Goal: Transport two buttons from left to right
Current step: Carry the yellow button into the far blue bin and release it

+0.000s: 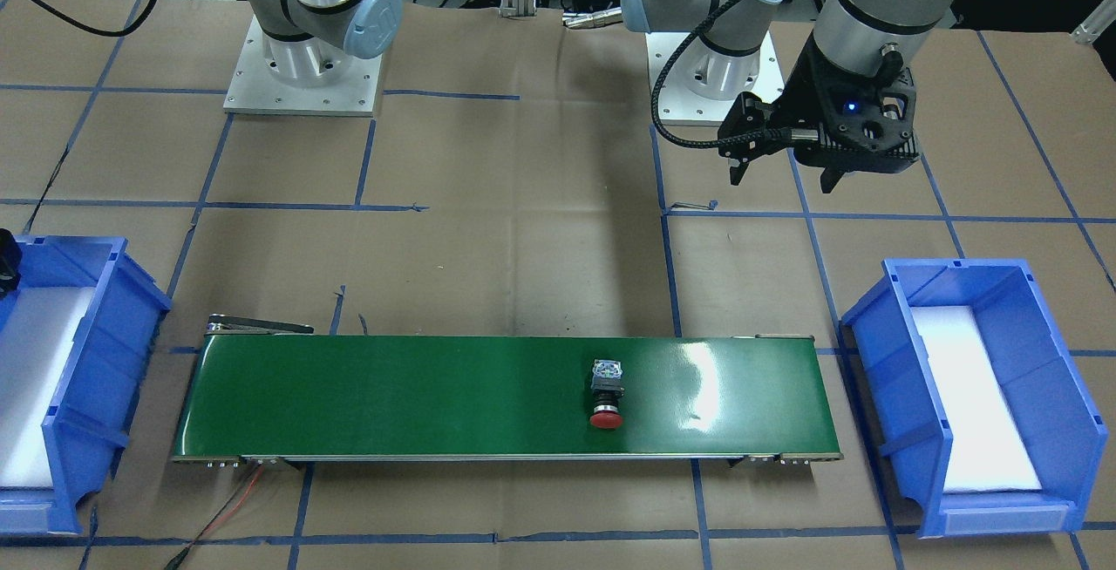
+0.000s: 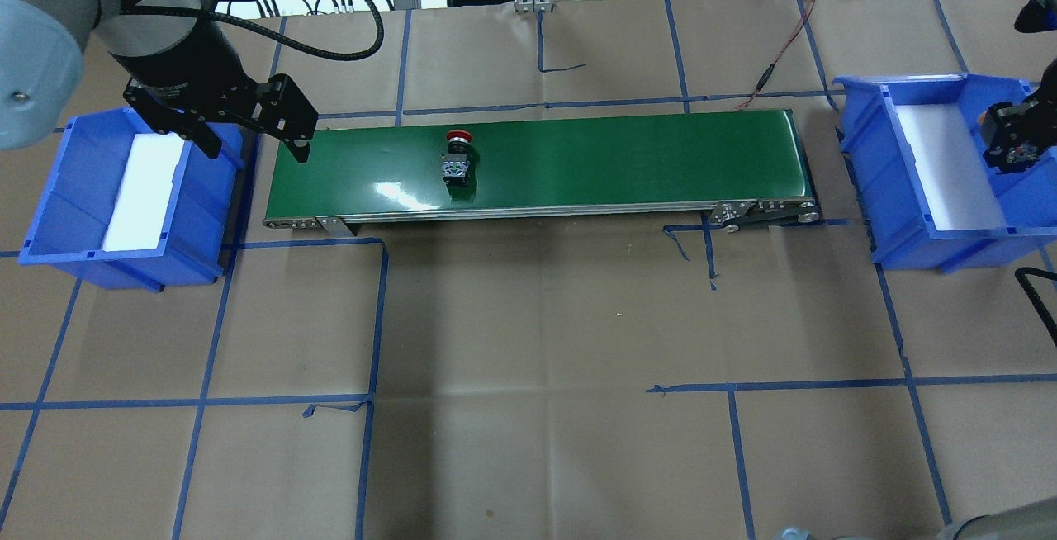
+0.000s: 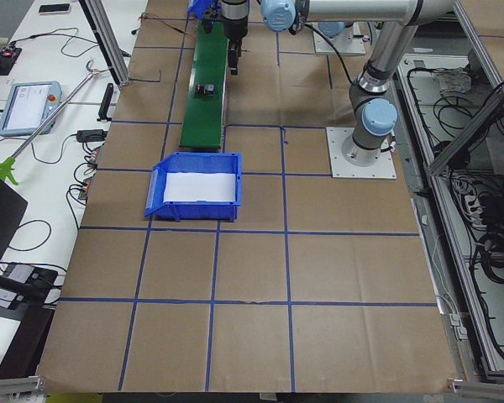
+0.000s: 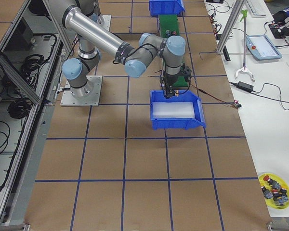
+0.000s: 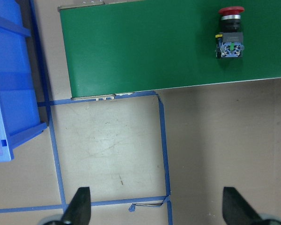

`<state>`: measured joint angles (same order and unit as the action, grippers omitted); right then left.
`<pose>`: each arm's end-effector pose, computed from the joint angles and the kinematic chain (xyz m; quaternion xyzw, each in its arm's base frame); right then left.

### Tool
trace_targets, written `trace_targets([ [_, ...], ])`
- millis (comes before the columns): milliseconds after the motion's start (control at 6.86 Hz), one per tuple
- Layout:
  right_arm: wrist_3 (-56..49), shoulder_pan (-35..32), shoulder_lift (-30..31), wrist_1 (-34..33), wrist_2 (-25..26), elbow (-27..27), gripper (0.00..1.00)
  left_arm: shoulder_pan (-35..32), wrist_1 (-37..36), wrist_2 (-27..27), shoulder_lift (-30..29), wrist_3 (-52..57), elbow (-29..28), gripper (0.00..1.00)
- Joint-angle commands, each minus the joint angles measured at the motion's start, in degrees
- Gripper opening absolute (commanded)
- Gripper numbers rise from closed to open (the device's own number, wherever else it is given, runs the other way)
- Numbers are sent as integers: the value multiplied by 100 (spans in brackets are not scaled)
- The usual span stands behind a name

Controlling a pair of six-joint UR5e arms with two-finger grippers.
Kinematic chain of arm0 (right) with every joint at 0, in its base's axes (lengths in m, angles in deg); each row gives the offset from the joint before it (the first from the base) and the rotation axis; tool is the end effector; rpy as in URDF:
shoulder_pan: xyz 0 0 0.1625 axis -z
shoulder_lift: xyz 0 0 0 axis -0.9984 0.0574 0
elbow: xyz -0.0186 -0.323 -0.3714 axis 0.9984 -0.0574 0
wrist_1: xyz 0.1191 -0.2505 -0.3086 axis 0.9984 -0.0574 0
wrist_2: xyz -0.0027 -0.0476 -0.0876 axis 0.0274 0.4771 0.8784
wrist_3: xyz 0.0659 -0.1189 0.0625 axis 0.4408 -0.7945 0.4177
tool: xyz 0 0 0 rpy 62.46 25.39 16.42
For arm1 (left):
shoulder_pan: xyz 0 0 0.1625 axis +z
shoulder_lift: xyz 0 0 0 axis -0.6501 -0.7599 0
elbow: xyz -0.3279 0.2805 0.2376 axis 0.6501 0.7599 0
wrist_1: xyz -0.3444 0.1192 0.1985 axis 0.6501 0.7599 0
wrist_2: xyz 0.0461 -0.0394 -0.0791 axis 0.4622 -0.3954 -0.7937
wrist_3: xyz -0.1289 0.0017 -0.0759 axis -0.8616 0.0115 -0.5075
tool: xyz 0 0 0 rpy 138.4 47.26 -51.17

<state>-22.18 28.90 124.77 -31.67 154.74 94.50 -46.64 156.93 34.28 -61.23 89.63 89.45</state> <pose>-0.2084 -0.5627 0.3477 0.0291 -0.9990 -0.0149 0.0299 -0.1068 -0.4987 0.4983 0.0475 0.9988 0.0019 0.0070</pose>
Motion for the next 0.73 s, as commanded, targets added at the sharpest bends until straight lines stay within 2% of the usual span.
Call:
trace_targets([
  [0,-365,147,-365,-708,-1,418,5,0,0,-3,6,-7,18,100],
  [146,-375,147,-524,-1191,-1,655,5,-9,0,-3,6,-7,27,100],
  [583,-357,103,-569,-1230,-1,894,6,-9,0,-3,6,-7,27,100],
])
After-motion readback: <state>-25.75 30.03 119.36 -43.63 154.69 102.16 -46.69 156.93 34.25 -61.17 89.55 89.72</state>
